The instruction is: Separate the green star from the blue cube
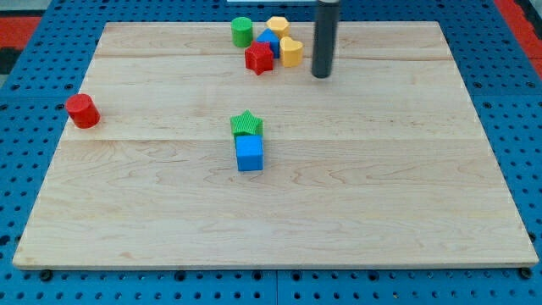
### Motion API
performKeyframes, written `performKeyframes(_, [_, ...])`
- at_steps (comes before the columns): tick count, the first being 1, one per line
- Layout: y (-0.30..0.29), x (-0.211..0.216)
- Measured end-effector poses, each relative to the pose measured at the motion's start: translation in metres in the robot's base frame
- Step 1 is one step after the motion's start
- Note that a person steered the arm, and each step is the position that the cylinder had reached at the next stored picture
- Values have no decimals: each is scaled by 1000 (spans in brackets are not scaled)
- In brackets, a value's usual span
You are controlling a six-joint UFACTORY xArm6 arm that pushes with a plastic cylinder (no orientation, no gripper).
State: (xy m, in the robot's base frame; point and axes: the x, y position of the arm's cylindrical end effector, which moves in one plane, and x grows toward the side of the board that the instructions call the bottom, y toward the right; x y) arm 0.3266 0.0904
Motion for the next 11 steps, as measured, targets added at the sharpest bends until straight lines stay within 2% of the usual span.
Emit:
performKeyframes(1, [1, 72])
performKeyframes(2, [-32, 129])
performKeyframes(3, [-63, 153])
performKeyframes(4, [-96, 151])
performKeyframes(6, [-145, 119])
performKeyframes(11, [-160, 5])
